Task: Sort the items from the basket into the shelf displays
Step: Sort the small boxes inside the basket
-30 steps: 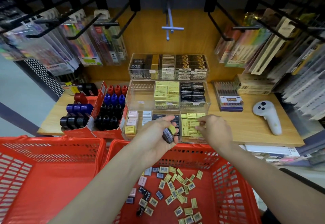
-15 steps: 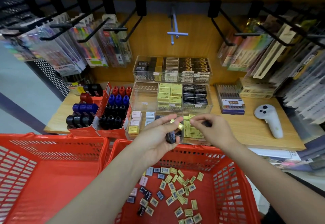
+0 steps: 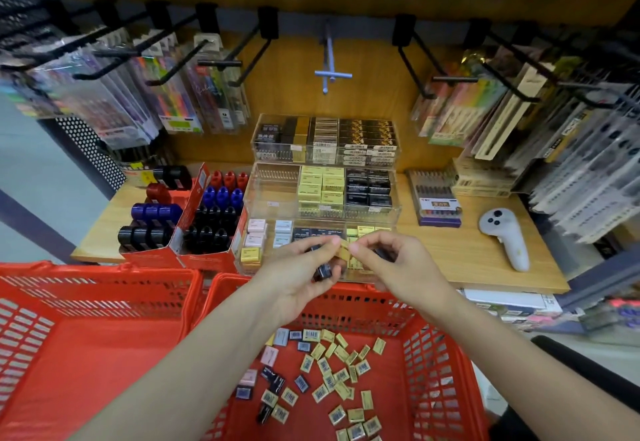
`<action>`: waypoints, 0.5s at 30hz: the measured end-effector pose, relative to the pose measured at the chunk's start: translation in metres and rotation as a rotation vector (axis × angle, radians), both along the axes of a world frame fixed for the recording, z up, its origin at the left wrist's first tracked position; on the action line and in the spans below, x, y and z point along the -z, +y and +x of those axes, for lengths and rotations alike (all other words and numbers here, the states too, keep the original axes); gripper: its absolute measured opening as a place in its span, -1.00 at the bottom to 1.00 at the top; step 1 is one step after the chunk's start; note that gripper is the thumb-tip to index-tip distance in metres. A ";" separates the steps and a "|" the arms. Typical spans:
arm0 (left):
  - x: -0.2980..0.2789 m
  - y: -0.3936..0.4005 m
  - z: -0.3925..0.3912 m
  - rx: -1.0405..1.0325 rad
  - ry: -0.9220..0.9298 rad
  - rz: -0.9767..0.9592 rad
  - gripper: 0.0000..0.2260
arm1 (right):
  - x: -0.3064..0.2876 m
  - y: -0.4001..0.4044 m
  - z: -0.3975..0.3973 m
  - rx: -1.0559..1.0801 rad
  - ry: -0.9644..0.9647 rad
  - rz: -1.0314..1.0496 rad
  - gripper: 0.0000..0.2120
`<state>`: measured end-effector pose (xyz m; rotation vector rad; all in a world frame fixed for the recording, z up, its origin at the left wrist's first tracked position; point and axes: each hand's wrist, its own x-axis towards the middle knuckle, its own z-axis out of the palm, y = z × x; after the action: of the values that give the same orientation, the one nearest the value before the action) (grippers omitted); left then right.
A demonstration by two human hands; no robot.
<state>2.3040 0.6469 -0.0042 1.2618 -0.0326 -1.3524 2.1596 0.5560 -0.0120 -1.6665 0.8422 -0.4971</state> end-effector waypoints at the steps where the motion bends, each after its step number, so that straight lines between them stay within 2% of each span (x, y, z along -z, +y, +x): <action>1: -0.001 0.000 0.000 -0.004 0.016 0.003 -0.65 | -0.001 0.000 0.001 0.019 -0.006 0.043 -0.86; 4: 0.000 -0.001 0.000 -0.023 0.041 0.027 -0.64 | -0.002 -0.001 0.004 0.024 -0.036 0.076 -0.87; 6: 0.002 -0.004 0.001 -0.051 0.041 0.052 -0.71 | 0.000 -0.001 0.003 -0.017 -0.013 -0.092 -0.85; 9: 0.003 -0.004 0.002 -0.040 0.040 0.061 -0.74 | 0.006 0.000 -0.002 -0.038 0.066 -0.316 -0.71; 12: 0.002 -0.005 -0.002 0.010 0.031 0.067 -0.79 | 0.015 -0.009 -0.006 -0.011 0.110 -0.499 -0.75; 15: 0.000 -0.008 -0.002 -0.035 0.089 0.081 -0.80 | 0.026 -0.037 -0.020 0.081 0.304 -0.623 -0.69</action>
<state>2.3023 0.6389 -0.0043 1.2633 0.1066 -1.3901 2.1393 0.5190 -0.0377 -2.3277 1.0459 -0.6115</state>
